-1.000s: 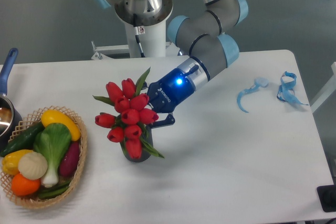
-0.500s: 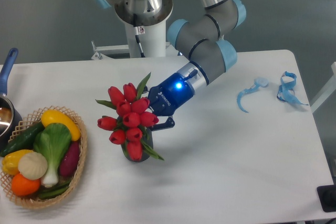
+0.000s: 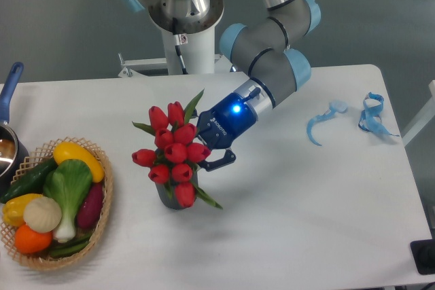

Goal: Insert the flowers into the vase
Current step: 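Push the bouquet deeper into the vase and settle it upright, then open the gripper to release the tulips and pull away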

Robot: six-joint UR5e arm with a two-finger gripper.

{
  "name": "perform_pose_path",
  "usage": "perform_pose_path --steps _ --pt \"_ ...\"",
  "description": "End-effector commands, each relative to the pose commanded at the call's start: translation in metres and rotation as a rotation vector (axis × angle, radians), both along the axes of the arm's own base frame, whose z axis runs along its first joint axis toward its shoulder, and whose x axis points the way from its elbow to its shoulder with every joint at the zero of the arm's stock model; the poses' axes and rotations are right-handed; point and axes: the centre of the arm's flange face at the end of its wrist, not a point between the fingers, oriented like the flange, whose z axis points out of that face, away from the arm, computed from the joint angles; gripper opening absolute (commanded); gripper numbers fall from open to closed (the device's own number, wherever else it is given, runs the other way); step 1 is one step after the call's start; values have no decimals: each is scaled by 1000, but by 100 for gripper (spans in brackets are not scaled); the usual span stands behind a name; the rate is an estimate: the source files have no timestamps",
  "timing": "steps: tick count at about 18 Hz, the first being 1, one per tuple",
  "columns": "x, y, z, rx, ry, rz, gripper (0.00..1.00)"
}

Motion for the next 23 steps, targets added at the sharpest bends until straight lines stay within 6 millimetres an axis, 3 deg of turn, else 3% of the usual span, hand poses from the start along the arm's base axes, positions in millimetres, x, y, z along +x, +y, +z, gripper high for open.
perform_pose_path --steps 3,6,10,17,23 --pt "-1 -1 -7 -79 59 8 99" --pt "-1 -1 -6 -86 77 9 100" --pt "7 -6 5 -72 161 3 100" --pt "5 -22 40 -280 390 66 100" --pt "-37 -98 112 -600 695 321 100"
